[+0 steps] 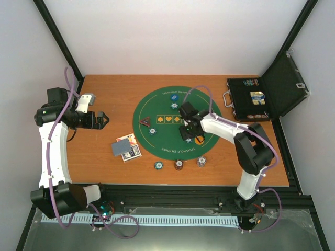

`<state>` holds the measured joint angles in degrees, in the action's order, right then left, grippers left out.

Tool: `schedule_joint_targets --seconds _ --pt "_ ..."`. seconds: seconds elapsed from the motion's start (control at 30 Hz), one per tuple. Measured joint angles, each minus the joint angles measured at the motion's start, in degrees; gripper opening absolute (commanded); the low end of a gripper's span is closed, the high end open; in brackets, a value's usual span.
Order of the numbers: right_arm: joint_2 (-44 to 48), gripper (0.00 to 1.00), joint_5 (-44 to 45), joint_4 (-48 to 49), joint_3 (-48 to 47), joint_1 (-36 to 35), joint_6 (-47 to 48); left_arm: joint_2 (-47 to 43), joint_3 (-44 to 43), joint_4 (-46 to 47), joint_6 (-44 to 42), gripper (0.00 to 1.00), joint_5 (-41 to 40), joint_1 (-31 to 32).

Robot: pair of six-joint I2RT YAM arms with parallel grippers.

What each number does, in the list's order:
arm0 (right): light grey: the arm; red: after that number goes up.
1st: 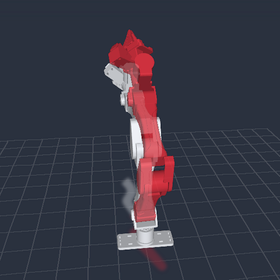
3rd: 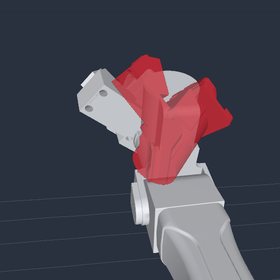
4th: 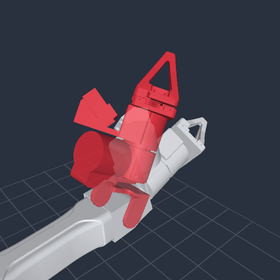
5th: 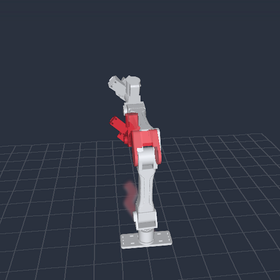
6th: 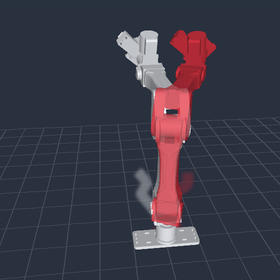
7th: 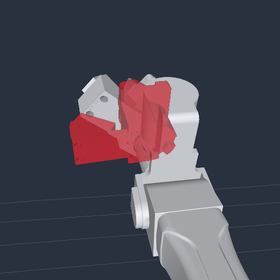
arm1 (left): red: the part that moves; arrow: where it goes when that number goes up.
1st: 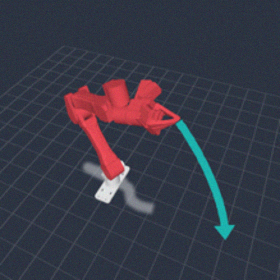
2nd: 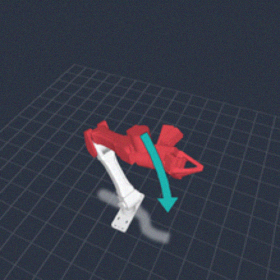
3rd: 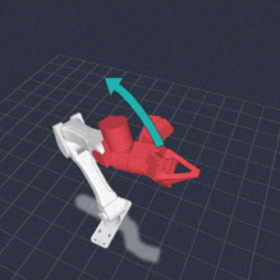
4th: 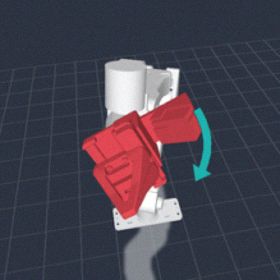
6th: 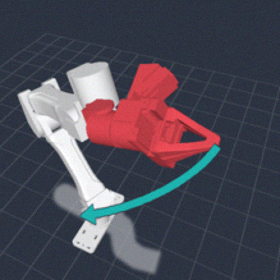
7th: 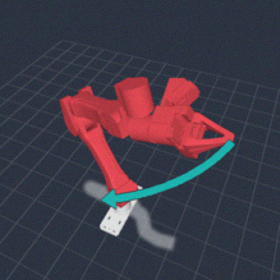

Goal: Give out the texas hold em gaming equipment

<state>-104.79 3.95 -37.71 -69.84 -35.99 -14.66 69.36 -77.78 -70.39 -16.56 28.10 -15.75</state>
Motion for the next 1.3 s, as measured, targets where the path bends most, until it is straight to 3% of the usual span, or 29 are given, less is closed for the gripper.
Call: schedule_joint_targets --seconds 0.17,0.4,0.47,0.83,1.3 --pt "6.69 0.70 3.23 -2.97 -2.54 -2.84 -0.63 0.00 0.00 0.00 0.00 1.00 0.04 -0.02" --pt "13.79 0.78 5.95 -7.19 -1.07 -19.04 -4.31 0.00 0.00 0.00 0.00 1.00 0.61 0.00" --pt "14.71 0.78 5.68 -8.00 0.28 -20.87 -5.38 0.02 0.00 0.00 0.00 1.00 0.72 0.00" --pt "15.41 0.78 2.69 -8.94 7.67 -22.23 -8.37 0.02 0.00 0.00 0.02 1.00 0.87 0.00" --pt "12.15 0.69 -0.68 -4.81 10.91 -23.30 -9.27 0.02 -0.42 -0.04 0.02 1.00 0.87 0.00"
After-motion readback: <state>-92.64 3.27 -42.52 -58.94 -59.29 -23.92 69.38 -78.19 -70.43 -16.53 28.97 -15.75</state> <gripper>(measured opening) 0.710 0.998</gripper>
